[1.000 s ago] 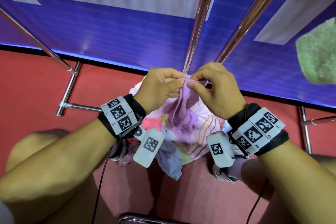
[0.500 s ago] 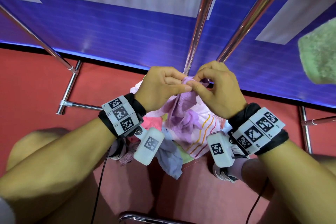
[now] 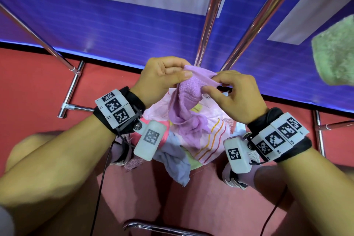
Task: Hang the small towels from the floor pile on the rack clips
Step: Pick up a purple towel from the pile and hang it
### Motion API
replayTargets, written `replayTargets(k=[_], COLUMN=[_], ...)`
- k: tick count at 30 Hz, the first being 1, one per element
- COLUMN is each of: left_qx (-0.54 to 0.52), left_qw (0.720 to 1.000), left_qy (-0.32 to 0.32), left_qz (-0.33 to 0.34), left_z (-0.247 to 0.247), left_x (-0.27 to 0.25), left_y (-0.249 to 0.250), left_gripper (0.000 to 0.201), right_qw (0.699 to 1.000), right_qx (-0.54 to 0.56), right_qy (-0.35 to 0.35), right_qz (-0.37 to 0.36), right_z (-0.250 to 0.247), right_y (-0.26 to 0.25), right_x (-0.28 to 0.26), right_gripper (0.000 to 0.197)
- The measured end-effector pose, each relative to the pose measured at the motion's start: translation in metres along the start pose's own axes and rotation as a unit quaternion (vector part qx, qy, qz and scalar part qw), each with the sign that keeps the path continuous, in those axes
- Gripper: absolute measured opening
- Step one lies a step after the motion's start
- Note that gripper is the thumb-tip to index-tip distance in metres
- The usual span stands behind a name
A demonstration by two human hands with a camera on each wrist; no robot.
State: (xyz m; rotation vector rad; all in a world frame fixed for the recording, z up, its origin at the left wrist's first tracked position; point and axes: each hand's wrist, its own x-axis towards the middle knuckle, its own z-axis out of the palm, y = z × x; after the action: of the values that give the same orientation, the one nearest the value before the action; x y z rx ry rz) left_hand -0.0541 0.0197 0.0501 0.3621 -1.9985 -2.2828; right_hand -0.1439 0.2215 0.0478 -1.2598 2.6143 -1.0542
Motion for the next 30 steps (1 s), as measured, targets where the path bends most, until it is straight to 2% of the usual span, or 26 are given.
replayTargets(k=[6, 10, 12, 16, 19, 24, 30], left_qx=[-0.007, -0.036, -0.035, -0.019, -0.013, 0.029, 0.066], left_qw=[1.0, 0.998, 0.998, 0.996, 0.996, 0.998, 0.99], left_qy=[0.006, 0.014, 0.021, 0.054, 0.063, 0.012, 0.034], left_qz=[0.013, 0.044, 0.057, 0.063, 0.065, 0.051, 0.118], left_z=[0.003, 0.007, 0.007, 0.012, 0.016, 0.019, 0.035], left_x=[-0.001, -0.008, -0.016, -0.034, -0.051, -0.064, -0.077], left_y=[0.001, 0.007, 0.011, 0.024, 0.034, 0.062, 0.137], left_gripper=[0.012, 0.012, 0.013, 0.01, 0.011, 0.011, 0.02], right_qw=[0.996, 0.981, 0.974, 0.964, 0.967, 0.972, 0.972], right_qx=[0.087, 0.187, 0.215, 0.252, 0.242, 0.226, 0.218], right_qy=[0.02, 0.025, 0.017, -0.002, 0.031, 0.042, 0.091], right_qz=[0.028, 0.049, 0.065, 0.082, 0.069, 0.049, 0.003], right_z=[-0.009, -0.014, -0.014, -0.014, -0.019, -0.042, -0.097], right_y=[-0.008, -0.017, -0.023, -0.04, -0.053, -0.073, -0.121], right_x=[0.001, 0.004, 0.005, 0.001, -0.009, -0.017, -0.006], right_gripper=[0.019, 0.045, 0.052, 0.031, 0.027, 0.023, 0.022])
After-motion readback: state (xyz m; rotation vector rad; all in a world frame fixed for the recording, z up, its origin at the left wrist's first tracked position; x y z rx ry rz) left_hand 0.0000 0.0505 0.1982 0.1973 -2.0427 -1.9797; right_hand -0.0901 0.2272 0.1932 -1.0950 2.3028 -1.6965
